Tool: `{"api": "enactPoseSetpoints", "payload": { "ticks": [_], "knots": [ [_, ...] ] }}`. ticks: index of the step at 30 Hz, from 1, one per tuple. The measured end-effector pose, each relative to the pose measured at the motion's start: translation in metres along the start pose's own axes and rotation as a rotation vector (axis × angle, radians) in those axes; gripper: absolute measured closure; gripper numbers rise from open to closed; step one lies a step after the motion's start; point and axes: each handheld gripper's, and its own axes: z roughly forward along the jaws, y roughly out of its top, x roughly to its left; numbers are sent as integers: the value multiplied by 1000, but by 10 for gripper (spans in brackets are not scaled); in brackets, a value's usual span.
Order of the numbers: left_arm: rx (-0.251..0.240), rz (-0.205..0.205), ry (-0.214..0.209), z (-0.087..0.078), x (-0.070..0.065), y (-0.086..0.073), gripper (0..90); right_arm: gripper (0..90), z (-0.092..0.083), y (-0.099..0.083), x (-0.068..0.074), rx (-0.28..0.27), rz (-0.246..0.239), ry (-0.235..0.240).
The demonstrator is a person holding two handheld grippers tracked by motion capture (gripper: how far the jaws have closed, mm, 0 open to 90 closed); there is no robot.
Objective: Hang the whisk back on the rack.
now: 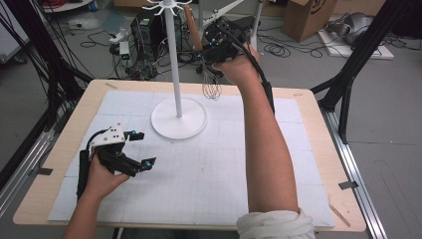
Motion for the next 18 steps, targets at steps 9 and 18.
{"api": "enactPoseSetpoints", "payload": {
  "ticks": [9,18],
  "knots": [
    [1,2,0,-2,0,-1,17,636,2,1,0,11,-10,2],
    [0,-2,-4,-3,0,-1,16,460,5,-1,9,16,-56,5]
  ]
}}
